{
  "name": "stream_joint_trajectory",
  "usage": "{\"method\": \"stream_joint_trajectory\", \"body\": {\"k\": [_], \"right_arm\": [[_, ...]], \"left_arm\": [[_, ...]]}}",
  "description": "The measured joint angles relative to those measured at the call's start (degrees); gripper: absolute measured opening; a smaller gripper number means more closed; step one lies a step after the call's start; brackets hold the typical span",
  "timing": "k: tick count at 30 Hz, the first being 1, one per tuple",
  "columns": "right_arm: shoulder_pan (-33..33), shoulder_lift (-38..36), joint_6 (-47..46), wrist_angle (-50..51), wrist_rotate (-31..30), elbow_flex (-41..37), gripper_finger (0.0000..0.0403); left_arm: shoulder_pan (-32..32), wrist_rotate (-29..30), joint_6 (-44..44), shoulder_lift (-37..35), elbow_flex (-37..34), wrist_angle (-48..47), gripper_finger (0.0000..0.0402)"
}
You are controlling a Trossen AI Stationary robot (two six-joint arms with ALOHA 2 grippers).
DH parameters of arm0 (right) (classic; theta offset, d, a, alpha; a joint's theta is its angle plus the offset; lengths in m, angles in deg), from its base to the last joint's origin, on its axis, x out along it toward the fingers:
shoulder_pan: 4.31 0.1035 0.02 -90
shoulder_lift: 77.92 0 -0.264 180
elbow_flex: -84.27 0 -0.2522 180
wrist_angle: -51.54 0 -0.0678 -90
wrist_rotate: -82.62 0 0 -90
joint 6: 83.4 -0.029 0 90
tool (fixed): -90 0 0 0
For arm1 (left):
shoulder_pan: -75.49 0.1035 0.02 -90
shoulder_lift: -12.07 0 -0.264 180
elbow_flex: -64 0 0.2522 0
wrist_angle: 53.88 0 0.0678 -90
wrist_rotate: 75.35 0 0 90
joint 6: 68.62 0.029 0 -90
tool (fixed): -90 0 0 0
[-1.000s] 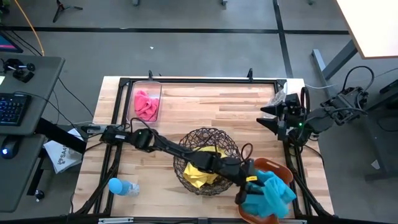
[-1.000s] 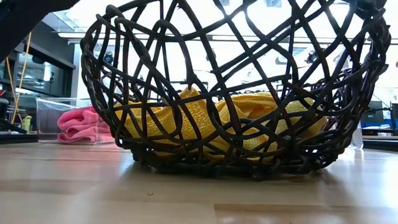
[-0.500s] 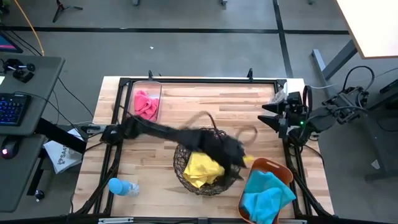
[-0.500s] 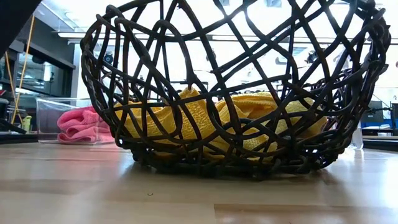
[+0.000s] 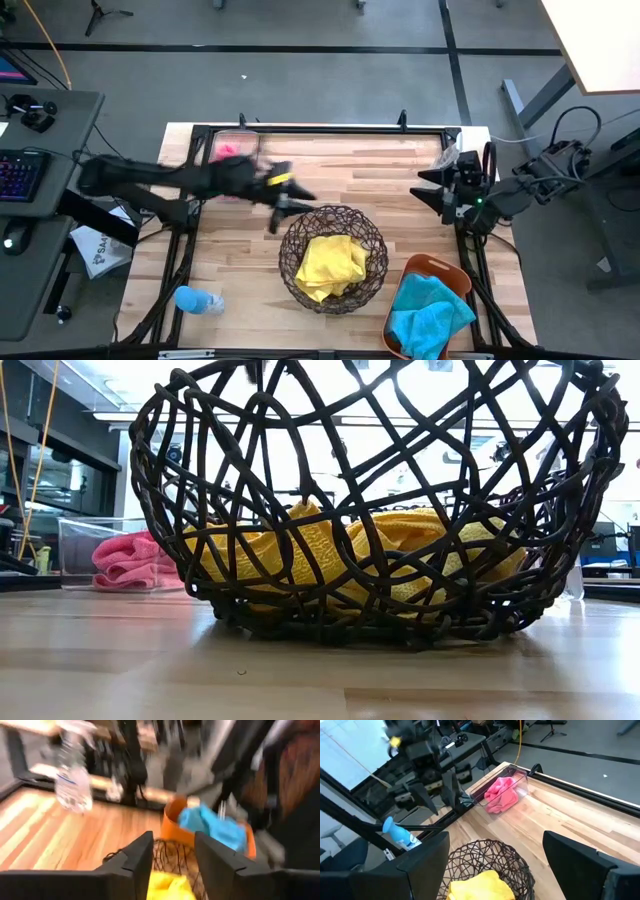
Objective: Sort microfiber towel by color & place in baskets
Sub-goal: Return to Home Position
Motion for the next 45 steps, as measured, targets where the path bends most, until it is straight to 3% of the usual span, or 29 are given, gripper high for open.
{"method": "stream_joint_trajectory", "body": {"k": [3, 6, 9, 11, 14, 18, 19, 23, 26, 29, 32, 35, 38, 45], "right_arm": [[0.0, 0.6, -1.0, 0.1, -0.3, 0.0, 0.0316], [0.0, 0.7, -3.1, 0.1, -0.6, 0.0, 0.0309], [-0.6, 0.7, -3.6, 0.1, -0.6, 0.0, 0.0281], [-1.1, 0.7, -3.6, 0.1, -0.3, 0.0, 0.0247], [-2.1, 0.7, -3.7, 0.7, 2.2, 0.0, 0.0169], [-2.6, 0.7, -8.6, 7.0, 7.9, -0.9, 0.0032], [-2.5, 0.6, -10.5, 9.2, 9.5, -1.6, 0.0017], [-0.7, -1.3, -17.9, 12.5, 16.8, -7.6, 0.0028], [1.5, -5.0, -20.0, 8.4, 19.4, -14.6, 0.0008], [3.0, -10.8, -18.6, -1.1, 19.1, -23.8, 0.0006], [2.0, -17.8, -11.5, -16.8, 18.8, -34.5, 0.0002], [-2.9, -24.8, -0.2, -33.6, 20.9, -44.2, 0.0001], [-11.7, -30.4, 8.9, -44.7, 28.1, -51.0, 0.0001], [-33.3, -37.4, 16.8, -46.9, 52.9, -56.6, 0.0000]], "left_arm": [[-1.4, 7.0, -4.6, -11.3, -20.7, 22.8, 0.0103], [-3.5, 14.7, -6.9, -19.3, -37.0, 42.6, 0.0058], [-6.2, 21.9, -7.9, -23.3, -48.1, 53.5, 0.0011], [-8.0, 26.3, -8.0, -25.0, -52.0, 58.6, 0.0009], [-10.1, 28.4, -6.0, -26.7, -54.9, 60.0, 0.0004], [-11.4, 28.5, -3.8, -29.0, -58.3, 60.3, 0.0001], [-11.3, 29.0, -4.0, -29.5, -59.1, 58.8, 0.0001], [-9.9, 28.4, -3.2, -33.8, -59.0, 53.1, 0.0000], [-8.3, 27.0, -3.8, -36.7, -59.0, 50.2, 0.0000], [-7.4, 25.6, -4.2, -38.9, -59.0, 50.8, 0.0000], [-7.1, 25.7, -4.2, -40.1, -59.0, 50.7, 0.0000], [-7.1, 25.8, -3.8, -40.6, -59.0, 50.9, 0.0000], [-7.1, 25.8, -3.7, -40.6, -59.0, 50.8, 0.0000], [-7.1, 25.9, -3.7, -40.2, -59.0, 50.5, 0.0000]]}}
